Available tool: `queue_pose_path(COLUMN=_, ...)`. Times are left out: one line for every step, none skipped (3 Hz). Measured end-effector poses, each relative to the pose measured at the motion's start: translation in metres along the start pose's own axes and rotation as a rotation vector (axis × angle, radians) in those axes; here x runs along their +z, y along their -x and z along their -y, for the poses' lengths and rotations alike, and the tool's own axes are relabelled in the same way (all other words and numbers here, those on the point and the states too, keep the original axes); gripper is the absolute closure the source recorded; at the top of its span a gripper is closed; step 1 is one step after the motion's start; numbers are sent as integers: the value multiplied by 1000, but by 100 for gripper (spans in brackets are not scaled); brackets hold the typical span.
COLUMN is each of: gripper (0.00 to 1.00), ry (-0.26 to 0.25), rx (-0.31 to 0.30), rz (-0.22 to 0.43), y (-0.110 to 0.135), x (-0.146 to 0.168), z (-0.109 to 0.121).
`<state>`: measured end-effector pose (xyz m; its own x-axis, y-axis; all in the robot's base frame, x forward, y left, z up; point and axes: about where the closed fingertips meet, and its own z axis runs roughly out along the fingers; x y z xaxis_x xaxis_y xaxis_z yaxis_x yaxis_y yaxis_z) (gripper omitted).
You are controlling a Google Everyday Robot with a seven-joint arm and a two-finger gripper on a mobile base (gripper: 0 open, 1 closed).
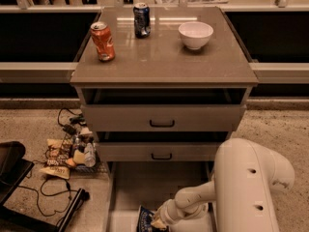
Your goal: Pick blue chip bag from bottom drawer and place on counter
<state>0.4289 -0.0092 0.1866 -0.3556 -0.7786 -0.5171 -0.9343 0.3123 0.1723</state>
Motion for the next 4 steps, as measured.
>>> queue_pose_path(gripper=100, ry=-6, rx=19, rz=108, y=12, x=-14, z=-7)
queue_pose_path(gripper=100, ry=-2, rx=20, rz=182, y=26, x=-26, z=-14)
queue_pose_path(gripper=100, ry=0, rx=19, rz=185, y=29, x=-27, z=-15)
queue_pose_path(gripper=100, ry=8, rx=8, rz=179, y=35, x=-26, z=-17)
